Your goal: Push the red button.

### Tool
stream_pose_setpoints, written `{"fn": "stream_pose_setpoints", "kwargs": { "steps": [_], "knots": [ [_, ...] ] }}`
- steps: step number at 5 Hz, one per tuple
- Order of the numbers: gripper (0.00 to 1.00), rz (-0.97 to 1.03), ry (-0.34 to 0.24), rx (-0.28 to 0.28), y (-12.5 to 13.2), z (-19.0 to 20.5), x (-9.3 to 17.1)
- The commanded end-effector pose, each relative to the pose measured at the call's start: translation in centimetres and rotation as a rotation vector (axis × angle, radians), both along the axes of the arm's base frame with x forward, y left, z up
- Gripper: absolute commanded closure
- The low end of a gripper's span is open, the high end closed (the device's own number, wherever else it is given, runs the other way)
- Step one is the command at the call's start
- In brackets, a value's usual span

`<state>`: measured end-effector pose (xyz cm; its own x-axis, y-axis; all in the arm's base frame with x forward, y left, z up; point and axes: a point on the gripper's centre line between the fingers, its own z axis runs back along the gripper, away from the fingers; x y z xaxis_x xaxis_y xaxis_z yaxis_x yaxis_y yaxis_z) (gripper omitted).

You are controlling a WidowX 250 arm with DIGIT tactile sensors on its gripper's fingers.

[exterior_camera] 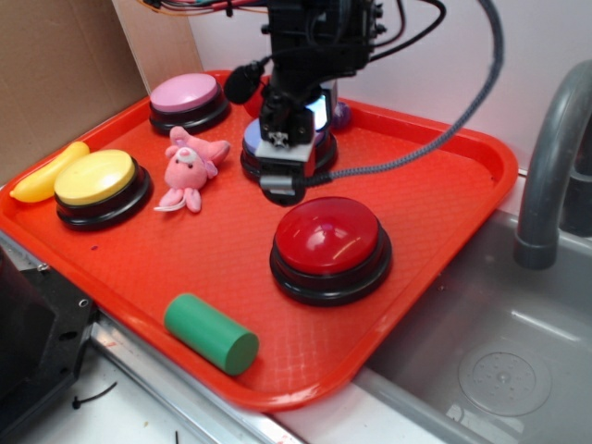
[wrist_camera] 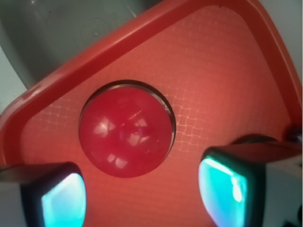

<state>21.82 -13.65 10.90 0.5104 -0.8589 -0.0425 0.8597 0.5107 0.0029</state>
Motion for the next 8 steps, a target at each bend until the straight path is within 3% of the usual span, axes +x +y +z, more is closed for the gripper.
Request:
{"fn": "stream_pose_setpoints", "kwargs": {
  "steps": [1, 8],
  "knots": [
    [0.00, 0.036, -0.046, -0.080, -0.8, 3.5, -1.1],
    [0.00, 0.140, -0.110, -0.047, 0.9, 7.9, -2.6]
  ]
}}
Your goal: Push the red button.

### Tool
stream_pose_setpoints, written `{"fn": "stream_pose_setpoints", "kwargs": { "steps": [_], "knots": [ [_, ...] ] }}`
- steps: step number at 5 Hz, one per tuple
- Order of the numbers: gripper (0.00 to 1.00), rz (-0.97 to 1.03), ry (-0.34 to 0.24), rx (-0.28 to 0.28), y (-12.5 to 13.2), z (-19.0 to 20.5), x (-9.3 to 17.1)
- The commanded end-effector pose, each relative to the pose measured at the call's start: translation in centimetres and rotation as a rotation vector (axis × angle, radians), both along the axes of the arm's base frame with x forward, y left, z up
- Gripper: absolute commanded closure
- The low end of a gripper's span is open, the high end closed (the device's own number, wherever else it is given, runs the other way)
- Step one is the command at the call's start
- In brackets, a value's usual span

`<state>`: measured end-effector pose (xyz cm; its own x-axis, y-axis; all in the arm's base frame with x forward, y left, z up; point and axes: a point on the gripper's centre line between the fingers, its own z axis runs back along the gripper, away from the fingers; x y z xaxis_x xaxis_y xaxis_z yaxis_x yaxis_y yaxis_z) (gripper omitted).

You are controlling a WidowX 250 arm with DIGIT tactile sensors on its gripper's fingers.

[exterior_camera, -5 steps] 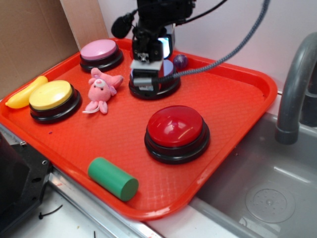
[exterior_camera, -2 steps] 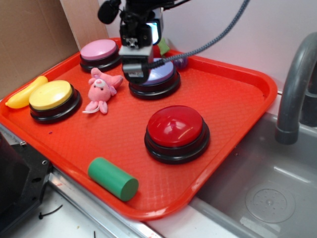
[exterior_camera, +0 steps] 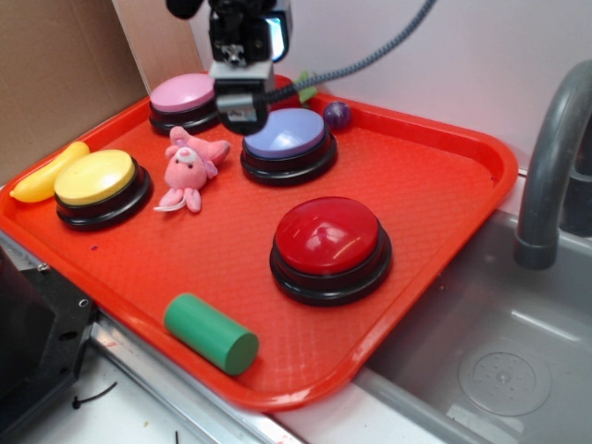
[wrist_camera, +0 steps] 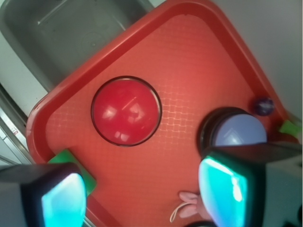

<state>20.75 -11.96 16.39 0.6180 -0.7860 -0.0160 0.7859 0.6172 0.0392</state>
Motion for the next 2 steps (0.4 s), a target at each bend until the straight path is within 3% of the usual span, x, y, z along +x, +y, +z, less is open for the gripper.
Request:
{"fn": "stream_pose_setpoints", "kwargs": {
  "steps": [1, 2],
  "knots": [
    [0.00, 0.026, -0.071, -0.041, -0.59, 2.73, -1.70],
    [0.00, 0.032, -0.057, -0.035, -0.45, 3.00, -1.79]
  ]
}}
